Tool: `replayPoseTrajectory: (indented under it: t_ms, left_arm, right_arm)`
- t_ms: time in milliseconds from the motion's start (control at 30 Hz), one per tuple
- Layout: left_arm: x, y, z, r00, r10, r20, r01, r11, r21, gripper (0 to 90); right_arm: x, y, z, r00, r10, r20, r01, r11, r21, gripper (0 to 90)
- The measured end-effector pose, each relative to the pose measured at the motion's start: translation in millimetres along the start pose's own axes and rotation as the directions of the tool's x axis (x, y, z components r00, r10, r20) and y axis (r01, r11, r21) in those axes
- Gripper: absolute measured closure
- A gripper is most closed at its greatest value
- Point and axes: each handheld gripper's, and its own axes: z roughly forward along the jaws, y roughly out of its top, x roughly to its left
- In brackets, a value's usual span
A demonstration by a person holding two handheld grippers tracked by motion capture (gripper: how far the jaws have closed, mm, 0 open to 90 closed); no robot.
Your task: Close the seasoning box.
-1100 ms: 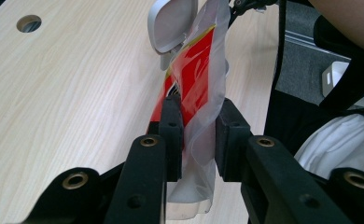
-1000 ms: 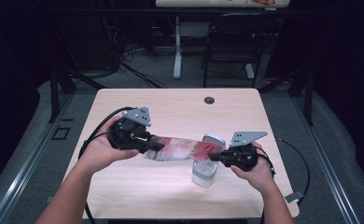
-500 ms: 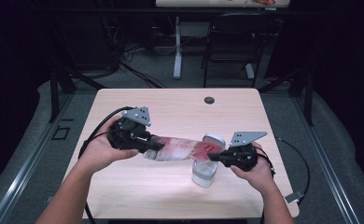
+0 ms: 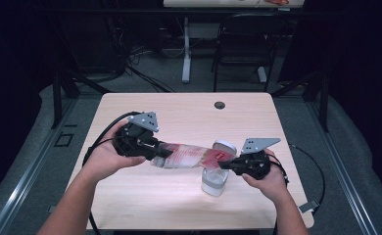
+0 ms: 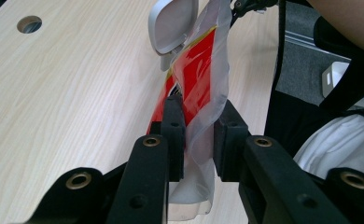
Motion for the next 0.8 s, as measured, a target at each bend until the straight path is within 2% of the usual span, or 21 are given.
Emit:
replayPoseTrajectory:
  t_ms: [800]
  left_arm:
    - [0.2,2.9,0.1,1.0000,0.002,0.000,-0.002,1.0000,0.002,79.5]
  right_arm:
    - [-1.1,-0.4,-1.0,1.0000,0.006,-0.006,-0.006,1.000,-0.002,87.9]
